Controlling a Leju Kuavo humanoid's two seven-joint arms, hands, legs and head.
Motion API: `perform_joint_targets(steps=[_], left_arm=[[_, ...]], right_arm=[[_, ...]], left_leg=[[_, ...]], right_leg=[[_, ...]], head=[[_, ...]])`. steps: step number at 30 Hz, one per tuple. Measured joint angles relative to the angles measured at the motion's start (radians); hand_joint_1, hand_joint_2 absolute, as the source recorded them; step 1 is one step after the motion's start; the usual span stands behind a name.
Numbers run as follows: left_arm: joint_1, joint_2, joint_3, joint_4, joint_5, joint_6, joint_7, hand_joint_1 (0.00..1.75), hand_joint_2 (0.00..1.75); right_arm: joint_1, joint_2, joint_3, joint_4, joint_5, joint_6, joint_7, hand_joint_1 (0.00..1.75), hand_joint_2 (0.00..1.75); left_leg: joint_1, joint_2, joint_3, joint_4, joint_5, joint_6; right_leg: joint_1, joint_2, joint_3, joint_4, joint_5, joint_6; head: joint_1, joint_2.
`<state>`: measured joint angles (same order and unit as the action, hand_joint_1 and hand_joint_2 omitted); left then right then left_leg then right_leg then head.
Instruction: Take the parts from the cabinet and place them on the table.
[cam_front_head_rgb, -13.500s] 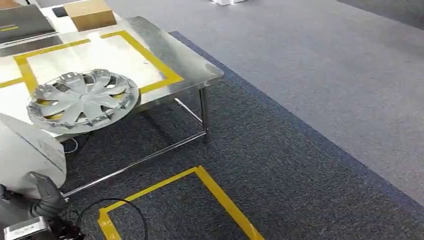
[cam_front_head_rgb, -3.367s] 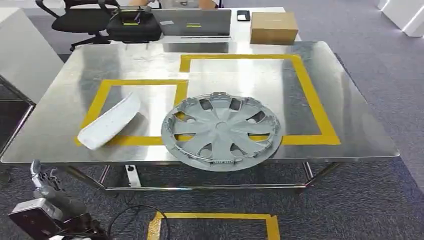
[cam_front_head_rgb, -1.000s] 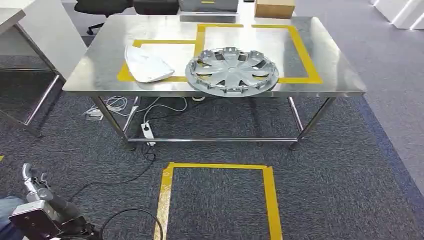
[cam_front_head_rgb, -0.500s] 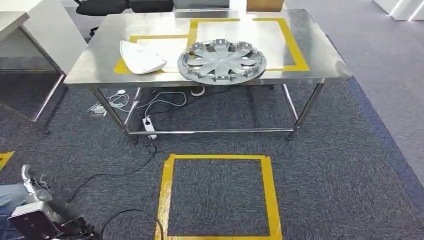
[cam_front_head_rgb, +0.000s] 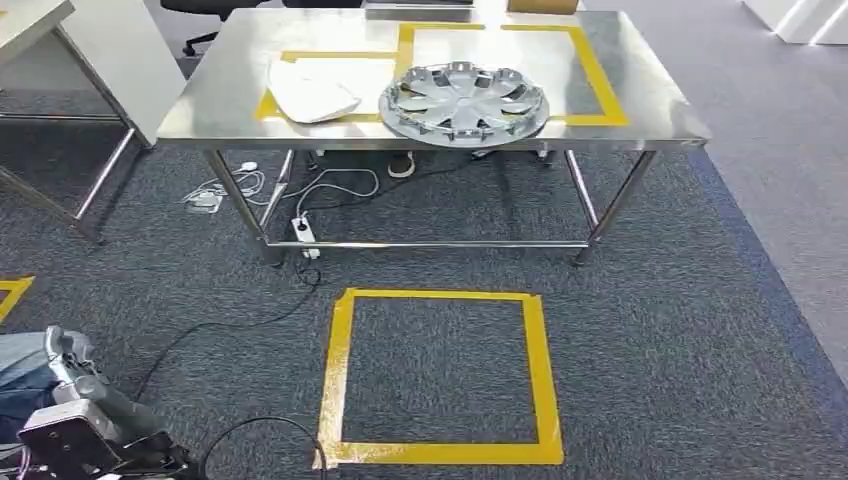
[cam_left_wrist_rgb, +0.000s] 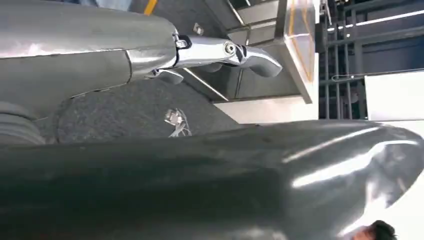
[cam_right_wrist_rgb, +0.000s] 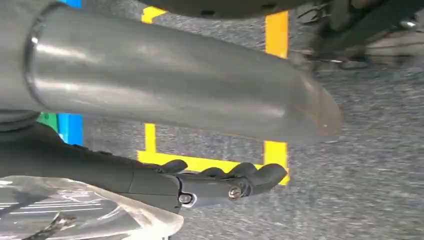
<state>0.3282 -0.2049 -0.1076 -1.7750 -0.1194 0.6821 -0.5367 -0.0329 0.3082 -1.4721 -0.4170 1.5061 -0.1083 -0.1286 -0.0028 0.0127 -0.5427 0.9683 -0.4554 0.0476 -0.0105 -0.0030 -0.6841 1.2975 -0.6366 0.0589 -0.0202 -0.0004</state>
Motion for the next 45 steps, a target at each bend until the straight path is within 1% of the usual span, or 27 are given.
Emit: perform_joint_targets(steps=[2, 4, 6, 8, 10, 12, 14, 15, 16, 17, 19, 20, 21, 23, 25, 27, 29, 30, 32, 34, 36, 38, 40, 41, 42, 44, 45], left_arm=[[0.0, 0.0, 0.0, 0.0, 0.0, 0.0, 0.0, 0.0, 0.0], [0.0, 0.0, 0.0, 0.0, 0.0, 0.0, 0.0, 0.0, 0.0], [-0.001, 0.0, 0.0, 0.0, 0.0, 0.0, 0.0, 0.0, 0.0], [-0.002, -0.001, 0.0, 0.0, 0.0, 0.0, 0.0, 0.0, 0.0], [0.0, -0.001, 0.0, 0.0, 0.0, 0.0, 0.0, 0.0, 0.0], [0.0, 0.0, 0.0, 0.0, 0.0, 0.0, 0.0, 0.0, 0.0], [0.001, 0.0, 0.0, 0.001, 0.0, 0.0, 0.0, 0.0, 0.0], [0.001, 0.0, 0.0, 0.001, 0.0, 0.0, 0.0, 0.0, 0.0], [0.001, 0.001, 0.0, 0.002, 0.0, 0.0, 0.0, 0.0, 0.0], [0.001, 0.001, 0.0, 0.003, 0.0, 0.0, 0.0, 0.0, 0.0], [0.001, 0.002, 0.0, 0.003, 0.0, 0.0, 0.0, 0.0, 0.0], [-0.001, 0.002, 0.0, 0.003, 0.0, 0.0, 0.0, 0.0, 0.0], [-0.001, 0.001, 0.0, 0.003, 0.0, 0.0, 0.001, 0.0, 0.0], [-0.001, 0.002, 0.0, 0.003, 0.0, 0.0, 0.001, 0.0, 0.0], [-0.001, 0.0, 0.0, 0.003, 0.0, 0.0, 0.001, 0.0, 0.0], [-0.002, 0.0, 0.0, 0.003, 0.0, 0.0, 0.001, 0.0, 0.0], [-0.001, 0.0, 0.0, 0.004, 0.0, 0.0, 0.001, 0.0, 0.0], [-0.001, 0.0, 0.0, 0.004, 0.0, 0.0, 0.001, 0.0, 0.0], [-0.001, 0.0, 0.0, 0.005, 0.0, 0.0, 0.001, 0.0, 0.0], [-0.001, -0.001, 0.0, 0.005, 0.0, 0.0, 0.001, 0.0, 0.0], [-0.001, -0.001, 0.0, 0.005, 0.0, 0.0, 0.001, 0.0, 0.0], [-0.001, -0.001, 0.0, 0.006, 0.0, 0.0, 0.001, 0.0, 0.0], [-0.001, -0.001, 0.0, 0.006, 0.0, 0.0, 0.001, 0.0, 0.0], [0.0, -0.001, 0.0, 0.006, 0.0, 0.0, 0.001, 0.0, 0.0], [0.0, -0.001, 0.0, 0.006, 0.0, 0.0, 0.001, 0.0, 0.0], [0.0, 0.0, 0.0, 0.006, 0.0, 0.0, 0.001, 0.0, 0.0], [0.002, 0.0, 0.0, 0.006, -0.009, 0.0, 0.004, 0.0, 0.0]], right_arm=[[0.0, -0.002, 0.0, 0.0, 0.0, 0.0, 0.0, 0.0, 0.0], [-0.001, -0.002, 0.0, 0.0, 0.0, 0.0, 0.0, 0.0, 0.0], [-0.005, -0.002, 0.0, 0.0, 0.0, 0.0, 0.0, 0.0, 0.0], [-0.003, -0.002, 0.0, 0.001, 0.001, 0.0, 0.0, 0.0, 0.0], [0.0, -0.002, 0.0, 0.002, 0.001, 0.0, 0.0, 0.0, 0.0], [-0.001, -0.002, 0.0, 0.002, 0.001, 0.0, 0.0, 0.0, 0.0], [-0.001, -0.002, 0.0, 0.002, 0.001, 0.0, 0.0, 0.0, 0.0], [-0.001, -0.002, 0.0, 0.002, 0.001, 0.0, 0.0, 0.0, 0.0], [-0.001, -0.002, 0.0, 0.002, 0.001, 0.0, 0.0, 0.0, 0.0], [-0.001, -0.002, 0.0, 0.002, 0.001, 0.0, 0.0, 0.0, 0.0], [-0.001, -0.002, 0.0, 0.003, 0.001, 0.0, 0.0, 0.0, 0.0], [-0.001, -0.002, 0.0, 0.003, 0.001, 0.0, 0.0, 0.0, 0.0], [-0.002, -0.002, 0.0, 0.003, 0.001, 0.0, 0.0, 0.0, 0.0], [-0.003, -0.002, 0.0, 0.003, 0.001, 0.0, 0.0, 0.0, 0.0], [-0.001, -0.002, 0.0, 0.003, 0.001, 0.0, 0.0, 0.0, 0.0], [-0.001, -0.002, 0.0, 0.003, 0.001, 0.0, 0.0, 0.0, 0.0], [-0.001, -0.003, 0.0, 0.003, 0.001, 0.0, 0.0, 0.0, 0.0], [-0.001, -0.004, 0.0, 0.003, 0.001, 0.0, 0.0, 0.0, 0.0], [0.0, -0.005, 0.0, 0.003, 0.001, 0.0, 0.0, 0.0, 0.0], [-0.001, -0.005, 0.0, 0.003, 0.001, 0.0, 0.0, 0.0, 0.0], [-0.004, -0.006, 0.0, 0.003, 0.001, 0.0, 0.0, 0.0, 0.0], [-0.003, -0.006, 0.0, 0.003, 0.001, 0.0, 0.0, 0.0, 0.0], [0.001, -0.005, 0.0, 0.004, 0.001, 0.0, 0.0, 0.0, 0.0], [0.0, -0.006, -0.001, 0.004, 0.001, 0.0, 0.0, 0.0, 0.0], [0.0, -0.006, 0.0, 0.004, 0.001, 0.0, 0.0, 0.0, 0.0], [0.0, -0.006, 0.0, 0.004, 0.001, 0.0, 0.0, 0.0, 0.0], [0.001, -0.006, 0.0, 0.004, -0.002, 0.003, 0.0, 0.0, 0.0]], left_leg=[[0.0, 0.0, -0.03, 0.005, 0.019, -0.005], [0.001, 0.0, -0.05, 0.014, 0.032, -0.011], [-0.006, 0.001, -0.065, 0.025, 0.046, -0.022], [-0.003, 0.002, -0.073, 0.021, 0.067, -0.03], [-0.002, -0.003, -0.083, 0.025, 0.063, -0.041], [0.001, -0.005, -0.107, 0.116, -0.043, -0.053], [0.004, -0.005, -0.142, 0.278, -0.143, -0.061], [0.005, -0.005, -0.146, 0.329, -0.158, -0.063], [0.005, -0.005, -0.135, 0.338, -0.145, -0.064], [0.006, -0.005, -0.102, 0.307, -0.11, -0.063], [0.006, -0.006, 0.017, 0.13, -0.044, -0.055], [0.005, -0.008, 0.065, 0.044, -0.063, -0.047], [0.001, -0.008, 0.082, 0.014, -0.072, -0.045], [-0.001, -0.008, 0.074, 0.009, -0.074, -0.04], [0.007, -0.006, 0.067, -0.002, -0.058, -0.02], [0.009, -0.003, 0.053, -0.003, -0.044, -0.006], [0.007, -0.001, 0.035, -0.002, -0.03, -0.004], [0.007, 0.0, 0.023, -0.001, -0.022, -0.004], [0.007, 0.0, 0.005, 0.001, -0.007, -0.007], [0.009, -0.001, -0.009, 0.009, 0.0, -0.014], [0.004, -0.001, -0.022, 0.023, 0.003, -0.024], [0.003, 0.0, -0.027, 0.027, 0.013, -0.038], [0.005, 0.0, -0.027, 0.025, 0.017, -0.049], [0.007, -0.002, -0.035, 0.04, -0.004, -0.055], [0.008, -0.003, -0.05, 0.085, -0.051, -0.06], [0.009, -0.003, -0.104, 0.252, -0.156, -0.067], [0.009, -0.003, -0.12, 0.316, -0.183, -0.067]], right_leg=[[0.0, 0.0, 0.058, -0.046, 0.07, 0.0], [-0.001, 0.0, 0.177, -0.216, 0.122, -0.004], [0.002, 0.004, 0.263, -0.353, 0.085, -0.011], [0.006, 0.005, 0.25, -0.35, 0.086, -0.018], [-0.003, -0.004, 0.228, -0.358, 0.104, -0.04], [-0.001, -0.007, 0.209, -0.356, 0.119, -0.061], [0.002, -0.009, 0.19, -0.354, 0.137, -0.064], [0.003, -0.011, 0.184, -0.351, 0.144, -0.064], [0.003, -0.011, 0.169, -0.345, 0.152, -0.064], [0.003, -0.011, 0.153, -0.337, 0.158, -0.062], [0.003, -0.009, 0.131, -0.322, 0.166, -0.057], [0.003, -0.009, 0.123, -0.316, 0.169, -0.054], [0.007, -0.009, 0.116, -0.311, 0.175, -0.048], [0.006, -0.009, 0.108, -0.312, 0.187, -0.037], [0.008, -0.009, 0.102, -0.311, 0.19, -0.024], [0.006, -0.001, 0.066, -0.238, 0.107, -0.015], [0.004, 0.0, 0.014, -0.083, 0.017, -0.008], [0.003, 0.0, -0.004, -0.018, -0.003, -0.005], [-0.001, -0.001, 0.029, -0.032, 0.036, -0.002], [-0.004, -0.001, 0.142, -0.203, 0.104, -0.003], [-0.001, 0.0, 0.24, -0.338, 0.096, -0.005], [-0.001, 0.003, 0.21, -0.336, 0.097, -0.017], [-0.002, 0.001, 0.207, -0.34, 0.104, -0.038], [-0.004, -0.003, 0.202, -0.34, 0.111, -0.049], [-0.004, -0.004, 0.196, -0.34, 0.115, -0.058], [0.0, -0.004, 0.183, -0.339, 0.124, -0.064], [0.001, -0.003, 0.177, -0.338, 0.128, -0.064]], head=[[0.0, 0.0], [0.0, 0.0], [-0.002, 0.0], [-0.001, 0.0], [0.002, 0.0], [-0.007, 0.0], [-0.006, 0.0], [-0.006, 0.0], [-0.006, 0.0], [-0.006, 0.0], [-0.006, 0.0], [-0.006, 0.0], [-0.005, 0.0], [-0.007, 0.0], [-0.005, 0.0], [0.001, 0.0], [0.0, 0.0], [0.002, 0.0], [0.002, 0.0], [0.002, 0.0], [0.003, 0.0], [0.001, 0.0], [0.002, 0.0], [0.0, 0.0], [-0.005, 0.0], [-0.005, 0.0], [-0.005, 0.0]])
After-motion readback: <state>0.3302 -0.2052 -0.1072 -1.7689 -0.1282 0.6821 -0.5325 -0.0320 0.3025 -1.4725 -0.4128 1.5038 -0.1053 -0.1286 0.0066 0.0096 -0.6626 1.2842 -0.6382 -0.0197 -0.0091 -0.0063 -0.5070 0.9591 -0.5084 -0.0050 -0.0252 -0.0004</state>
